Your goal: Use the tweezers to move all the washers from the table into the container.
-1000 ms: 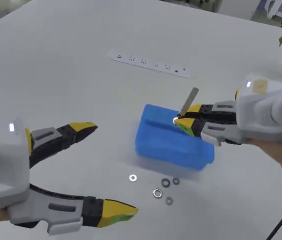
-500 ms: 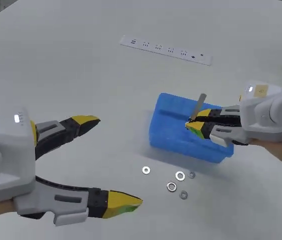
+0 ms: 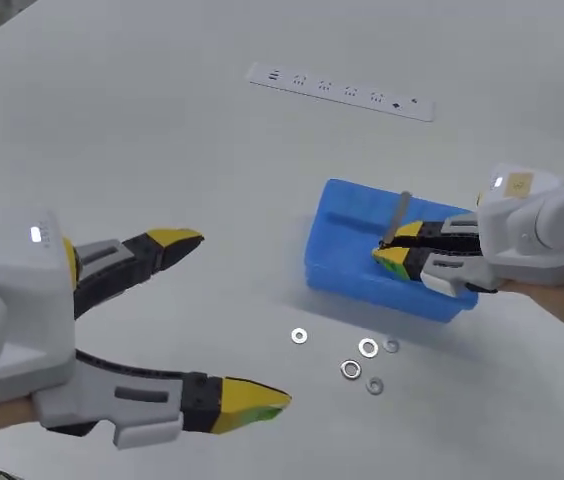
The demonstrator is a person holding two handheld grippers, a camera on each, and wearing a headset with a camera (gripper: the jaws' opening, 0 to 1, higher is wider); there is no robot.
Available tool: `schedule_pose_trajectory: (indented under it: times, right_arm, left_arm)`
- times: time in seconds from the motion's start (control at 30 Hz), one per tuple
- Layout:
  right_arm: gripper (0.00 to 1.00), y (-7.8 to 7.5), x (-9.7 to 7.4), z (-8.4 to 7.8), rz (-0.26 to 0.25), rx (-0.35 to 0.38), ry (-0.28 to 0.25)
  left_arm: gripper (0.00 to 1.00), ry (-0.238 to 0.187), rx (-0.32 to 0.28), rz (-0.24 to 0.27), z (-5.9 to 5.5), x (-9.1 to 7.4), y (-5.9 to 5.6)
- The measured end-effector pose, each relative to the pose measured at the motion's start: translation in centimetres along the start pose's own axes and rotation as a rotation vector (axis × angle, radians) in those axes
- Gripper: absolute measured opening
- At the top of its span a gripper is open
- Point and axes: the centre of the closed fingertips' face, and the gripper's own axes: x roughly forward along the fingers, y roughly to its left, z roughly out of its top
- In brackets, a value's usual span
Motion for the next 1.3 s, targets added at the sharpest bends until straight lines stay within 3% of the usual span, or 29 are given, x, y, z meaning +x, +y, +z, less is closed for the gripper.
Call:
schedule_pose_trajectory:
  times: [0.63, 0.97, 1.3]
  right_arm:
    - [0.1, 0.0, 0.2, -0.4, 0.006, 0.007, 0.019]
    - [0.11, -0.5, -0.3, 0.0, -0.007, 0.031, -0.003]
    - [0.08, -0.7, -1.3, 1.3, -0.032, -0.023, -0.013]
  left_arm:
    - [0.99, -0.004, -0.002, 0.003, 0.1, -0.2, 0.0]
    - [0.99, 0.003, 0.002, -0.004, 0.1, 0.0, -0.3]
    - [0.99, -0.005, 0.028, -0.009, 0.8, 0.9, -0.2]
